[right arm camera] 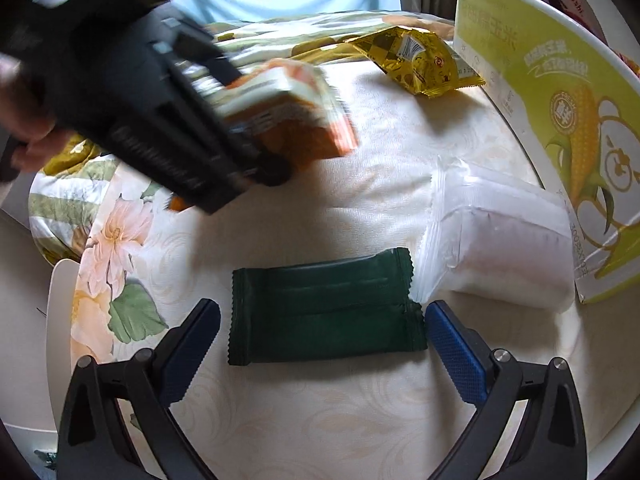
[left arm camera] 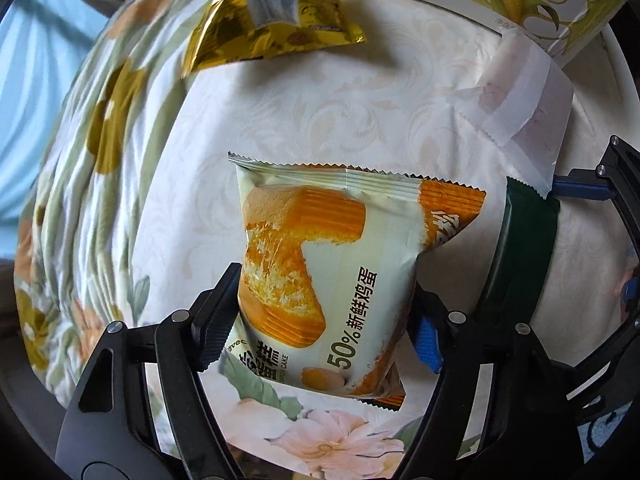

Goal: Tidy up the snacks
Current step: 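Grasp the orange-and-white cake pack with the left tool while the right tool grasps the dark-green packet, then carry both packs into the cardboard box and open both tools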

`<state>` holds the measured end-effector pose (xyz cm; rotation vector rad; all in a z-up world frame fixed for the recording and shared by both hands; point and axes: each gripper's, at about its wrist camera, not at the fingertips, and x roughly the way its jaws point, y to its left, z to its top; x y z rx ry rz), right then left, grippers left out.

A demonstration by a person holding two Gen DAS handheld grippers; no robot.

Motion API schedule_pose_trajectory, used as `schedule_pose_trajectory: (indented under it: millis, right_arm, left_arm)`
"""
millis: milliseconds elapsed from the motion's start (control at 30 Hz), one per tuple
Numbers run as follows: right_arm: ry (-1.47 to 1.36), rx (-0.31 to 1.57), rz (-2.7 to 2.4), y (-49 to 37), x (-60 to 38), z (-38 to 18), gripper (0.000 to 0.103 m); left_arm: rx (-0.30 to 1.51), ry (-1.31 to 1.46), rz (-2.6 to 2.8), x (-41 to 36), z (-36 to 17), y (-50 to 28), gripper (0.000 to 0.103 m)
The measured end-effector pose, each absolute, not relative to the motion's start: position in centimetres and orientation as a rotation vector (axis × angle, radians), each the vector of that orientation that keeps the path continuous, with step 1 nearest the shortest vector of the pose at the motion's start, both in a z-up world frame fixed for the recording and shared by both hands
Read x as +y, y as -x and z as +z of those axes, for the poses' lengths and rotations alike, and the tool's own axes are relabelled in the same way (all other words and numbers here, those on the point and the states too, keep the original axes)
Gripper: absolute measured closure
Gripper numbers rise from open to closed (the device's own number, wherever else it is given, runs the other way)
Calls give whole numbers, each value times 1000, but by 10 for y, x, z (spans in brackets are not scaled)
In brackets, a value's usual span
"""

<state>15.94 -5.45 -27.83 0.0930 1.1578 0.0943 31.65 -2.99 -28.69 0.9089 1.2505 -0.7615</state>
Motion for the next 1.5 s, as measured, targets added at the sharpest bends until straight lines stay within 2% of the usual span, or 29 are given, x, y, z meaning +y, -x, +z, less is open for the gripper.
schedule_pose_trajectory:
  millis: [433,567,700,767,1000,1233,1500]
  right_arm:
    - [53,1188,113,-162,-44,-284,2]
    - [48,1177,102,-165,-48,-282,11]
    - [53,1163,111,-162,-49,-277,19]
    - [55,1151,120,-160,-47,-275,28]
    - [41,1139,134,-154,-44,-270,33]
    - [32,1082,152,-150,-43,-240,33]
    - [18,997,148,-140,-64,-182,33]
  left_arm:
    - [1419,-455,-423,48,-290,-255,32]
    - [1454,-285,-338,67,-293,-238,32]
    - [1429,-273,-271,66,-292,-233,32]
    - [1417,-256,-261,65,-292,-234,32]
    - [1399,-192,-267,74,-289,-235,38]
    - [1337,-162,-281,76,-256,-226,39]
    - [1189,-169,-311,62,-176,-219,39]
